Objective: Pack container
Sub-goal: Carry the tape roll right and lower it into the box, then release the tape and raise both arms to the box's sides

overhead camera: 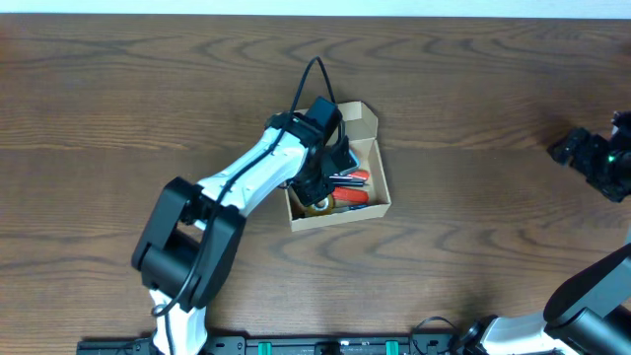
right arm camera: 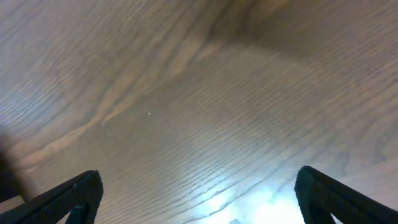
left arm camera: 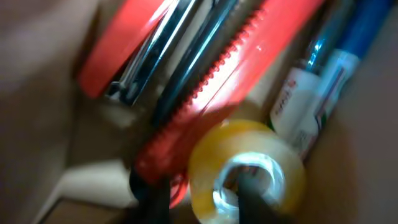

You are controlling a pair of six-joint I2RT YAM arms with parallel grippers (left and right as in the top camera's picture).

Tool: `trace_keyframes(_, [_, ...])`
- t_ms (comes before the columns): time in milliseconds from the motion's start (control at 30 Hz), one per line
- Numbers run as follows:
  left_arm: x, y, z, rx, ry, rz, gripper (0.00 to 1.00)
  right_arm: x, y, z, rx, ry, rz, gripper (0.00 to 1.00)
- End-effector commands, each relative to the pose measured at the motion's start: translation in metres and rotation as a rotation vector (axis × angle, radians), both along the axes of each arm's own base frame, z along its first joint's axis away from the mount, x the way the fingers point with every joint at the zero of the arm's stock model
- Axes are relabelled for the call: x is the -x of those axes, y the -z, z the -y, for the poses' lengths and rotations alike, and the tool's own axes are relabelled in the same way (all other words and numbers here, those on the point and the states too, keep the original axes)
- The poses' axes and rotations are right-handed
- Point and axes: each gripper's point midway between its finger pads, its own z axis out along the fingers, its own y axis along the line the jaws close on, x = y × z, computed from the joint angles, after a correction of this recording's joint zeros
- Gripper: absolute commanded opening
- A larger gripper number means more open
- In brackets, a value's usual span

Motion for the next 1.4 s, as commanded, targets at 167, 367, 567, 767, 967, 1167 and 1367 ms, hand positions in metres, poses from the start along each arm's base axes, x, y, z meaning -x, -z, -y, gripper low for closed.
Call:
trace_keyframes(167, [-0.009, -0.016, -0.004, -0.031, -0.019, 0.028, 0.49, -0.002, -0.002, -0.006, 0.005, -0.04, 0.009, 0.96])
trace_keyframes(367, [-0.03, -0.081, -0.005, -0.052, -0.028, 0.131, 0.65, -0.003, -0.002, -0.006, 0.007, -0.04, 0.01, 0.96])
trace_keyframes(567, [-0.047, -0.162, -0.011, -0.042, -0.091, 0.261, 0.95, -0.012, -0.004, -0.022, 0.02, -0.165, 0.036, 0.95])
trace_keyframes(767, [-0.088, -0.218, -0.072, -0.07, -0.542, 0.436, 0.95, -0.049, -0.036, -0.116, -0.007, -0.649, 0.251, 0.93])
trace_keyframes(967, [-0.097, -0.256, -0.142, 0.119, -0.837, 0.366, 0.71, -0.071, -0.122, -0.162, 0.127, -0.802, 0.371, 0.66])
trace_keyframes(1167, [-0.099, -0.29, -0.201, 0.459, -1.016, 0.247, 0.19, -0.078, -0.193, -0.16, 0.219, -0.749, 0.467, 0.01])
trace_keyframes(1367, [-0.104, -0.306, -0.229, 0.869, -1.07, 0.064, 0.06, -0.084, -0.207, -0.178, -0.104, -0.686, 0.583, 0.01])
